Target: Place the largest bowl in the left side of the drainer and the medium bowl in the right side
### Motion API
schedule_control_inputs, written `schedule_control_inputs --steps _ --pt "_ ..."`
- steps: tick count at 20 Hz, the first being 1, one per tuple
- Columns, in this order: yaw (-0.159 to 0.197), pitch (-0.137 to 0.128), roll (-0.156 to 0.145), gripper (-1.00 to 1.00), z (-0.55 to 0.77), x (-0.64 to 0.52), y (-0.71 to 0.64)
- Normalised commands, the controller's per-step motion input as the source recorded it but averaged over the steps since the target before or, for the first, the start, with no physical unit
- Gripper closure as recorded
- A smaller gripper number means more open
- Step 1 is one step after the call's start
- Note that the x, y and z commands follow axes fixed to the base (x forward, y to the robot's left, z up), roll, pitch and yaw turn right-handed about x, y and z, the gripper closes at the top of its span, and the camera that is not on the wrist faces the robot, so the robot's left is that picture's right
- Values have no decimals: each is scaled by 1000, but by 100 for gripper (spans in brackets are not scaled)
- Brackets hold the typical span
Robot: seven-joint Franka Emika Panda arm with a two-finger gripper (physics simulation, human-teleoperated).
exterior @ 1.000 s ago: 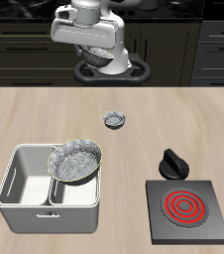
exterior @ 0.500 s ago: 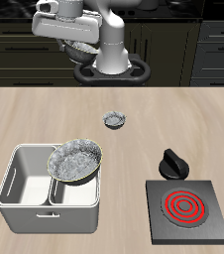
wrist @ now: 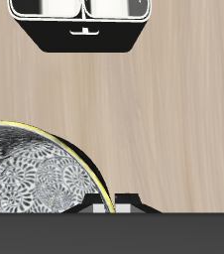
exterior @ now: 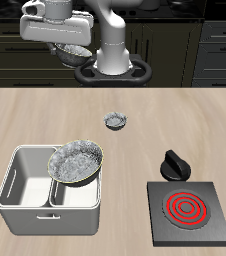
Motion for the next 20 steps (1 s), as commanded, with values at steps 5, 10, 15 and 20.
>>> schedule_control_inputs --steps 5,10,15,20 --pt "-30 -4 -30 100 274 483 -171" --pt "-11 -3 -4 100 197 299 -199" --pt "37 17 -1 100 146 326 -142" --pt "3 25 -1 100 92 369 -77"
